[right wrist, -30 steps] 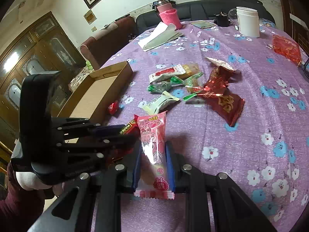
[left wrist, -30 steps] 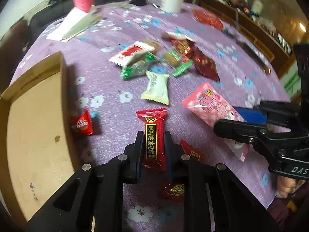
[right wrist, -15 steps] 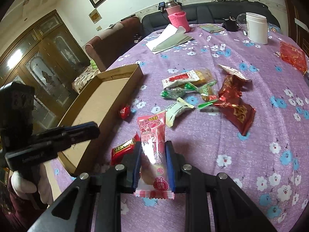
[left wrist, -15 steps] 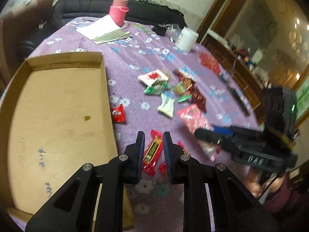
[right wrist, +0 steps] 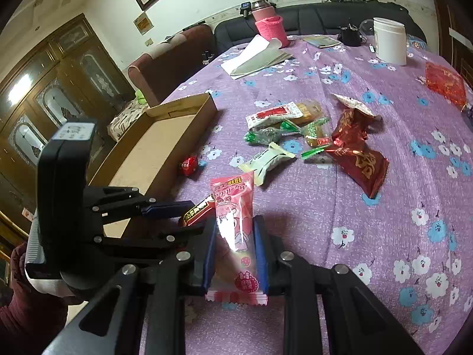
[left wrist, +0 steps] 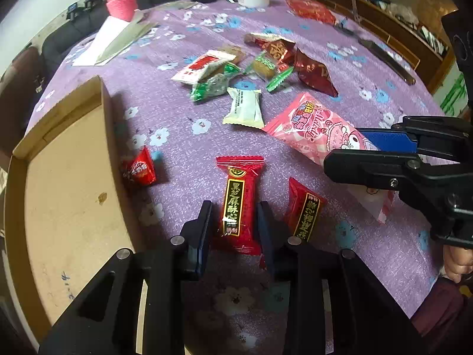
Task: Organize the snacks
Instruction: 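Carry the red candy bar into the cardboard box with the left tool and release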
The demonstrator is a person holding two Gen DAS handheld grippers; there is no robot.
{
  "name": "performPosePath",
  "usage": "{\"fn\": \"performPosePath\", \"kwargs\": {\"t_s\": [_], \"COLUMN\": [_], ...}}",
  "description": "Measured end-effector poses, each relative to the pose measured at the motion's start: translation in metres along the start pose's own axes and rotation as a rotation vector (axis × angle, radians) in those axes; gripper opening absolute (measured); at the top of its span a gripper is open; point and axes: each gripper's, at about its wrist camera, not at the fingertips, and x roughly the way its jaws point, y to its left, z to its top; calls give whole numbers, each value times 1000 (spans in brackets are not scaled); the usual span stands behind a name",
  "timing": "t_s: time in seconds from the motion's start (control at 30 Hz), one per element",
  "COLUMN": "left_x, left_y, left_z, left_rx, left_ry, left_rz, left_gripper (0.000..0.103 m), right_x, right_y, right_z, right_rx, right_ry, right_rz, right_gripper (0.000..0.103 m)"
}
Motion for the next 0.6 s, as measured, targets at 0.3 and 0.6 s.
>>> {"fn": "performPosePath", "kwargs": {"t_s": [0.3, 0.6], "left_x": [3, -34], "left_y": [-14, 26], "left_z": [5, -20], "left_rx": [-18, -292], "left_ry": [-47, -179], "left_rz": [-91, -231], "left_gripper": [18, 18], "right_x": [-1, -9], "right_y": [-12, -19], "right_z": [-3, 1], "right_rx": [33, 39], "right_ry": [-6, -15], "right_rz": [5, 12], "right_gripper": [27, 27]}}
